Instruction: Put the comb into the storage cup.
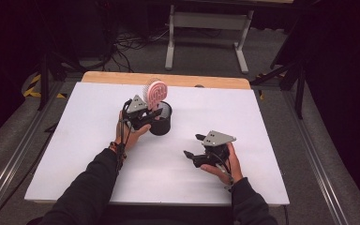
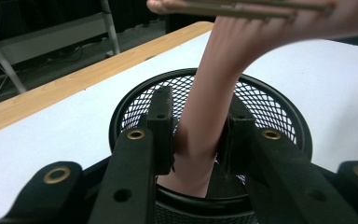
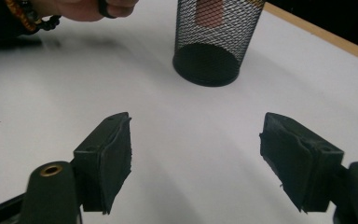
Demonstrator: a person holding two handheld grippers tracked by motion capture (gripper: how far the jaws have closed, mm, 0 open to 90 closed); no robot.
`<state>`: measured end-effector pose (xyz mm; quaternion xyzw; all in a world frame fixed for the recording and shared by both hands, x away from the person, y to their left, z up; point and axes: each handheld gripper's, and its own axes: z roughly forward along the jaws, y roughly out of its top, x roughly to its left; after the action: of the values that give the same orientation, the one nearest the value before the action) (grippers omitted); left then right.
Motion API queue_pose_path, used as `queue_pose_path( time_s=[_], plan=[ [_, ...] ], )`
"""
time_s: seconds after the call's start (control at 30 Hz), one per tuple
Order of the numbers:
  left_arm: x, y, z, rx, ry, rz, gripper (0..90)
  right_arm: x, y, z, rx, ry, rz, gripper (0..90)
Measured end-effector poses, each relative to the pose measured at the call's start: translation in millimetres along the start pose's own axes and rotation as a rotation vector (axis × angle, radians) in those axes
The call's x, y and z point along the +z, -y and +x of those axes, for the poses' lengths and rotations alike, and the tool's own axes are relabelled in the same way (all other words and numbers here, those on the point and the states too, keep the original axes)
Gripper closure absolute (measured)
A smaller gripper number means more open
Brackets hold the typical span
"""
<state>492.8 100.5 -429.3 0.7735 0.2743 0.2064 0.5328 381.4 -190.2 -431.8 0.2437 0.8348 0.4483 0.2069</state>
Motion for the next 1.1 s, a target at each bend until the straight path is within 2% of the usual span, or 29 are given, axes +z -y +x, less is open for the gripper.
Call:
queue_pose_path(
  time_s=[0.17,0.33,0.47,0.53,0.57,0.67,0.73,0.83,0.9,1.0,1.03,1.07,1.1],
  plan=[
    [1.2,-3.5,1.3,0.012,0.001,0.038,71.0,6.0,2.8,4.8,-0.009,-0.025,0.031,24.7],
    [5.8,-5.7,3.6,-0.008,0.001,0.094,70.8,8.5,4.0,5.3,-0.002,-0.036,0.036,23.4],
    [7.6,-5.1,4.0,-0.02,0.017,0.079,70.6,9.2,5.5,3.5,0.008,-0.039,0.041,22.9],
    [8.4,-5.4,3.3,-0.023,0.009,0.07,70.5,8.9,6.0,2.8,0.01,-0.039,0.039,22.5],
    [7.8,-6.4,3.2,-0.021,0.022,0.062,70.5,8.8,6.2,2.4,0.012,-0.039,0.04,22.5],
    [8.9,-9.0,0.5,0.003,0.012,0.075,69.2,8.9,6.8,2.1,0.015,-0.043,0.045,22.5],
    [9.8,-8.7,-0.1,-0.01,0.014,0.076,69.1,9.1,6.7,2.5,0.013,-0.045,0.047,22.5],
    [8.8,-8.5,1.7,-0.027,0.011,0.069,66.0,9.4,6.5,3.2,0.011,-0.048,0.048,22.3],
    [7.4,-8.8,3.0,-0.031,-0.013,0.055,62.2,10.0,6.8,3.1,0.011,-0.048,0.053,22.1],
    [4.7,-10.0,3.6,-0.038,-0.01,0.04,59.0,10.7,7.1,3.0,0.01,-0.049,0.059,22.0],
    [3.9,-10.6,3.1,-0.044,-0.014,0.033,54.2,10.6,7.1,2.9,0.008,-0.049,0.061,22.0],
    [3.5,-11.2,3.0,-0.045,-0.023,0.026,54.2,10.6,7.1,2.9,0.008,-0.049,0.061,22.0],
    [3.0,-12.1,3.0,-0.042,-0.023,0.029,50.3,10.7,7.1,2.9,0.009,-0.049,0.061,22.0]
  ],
)
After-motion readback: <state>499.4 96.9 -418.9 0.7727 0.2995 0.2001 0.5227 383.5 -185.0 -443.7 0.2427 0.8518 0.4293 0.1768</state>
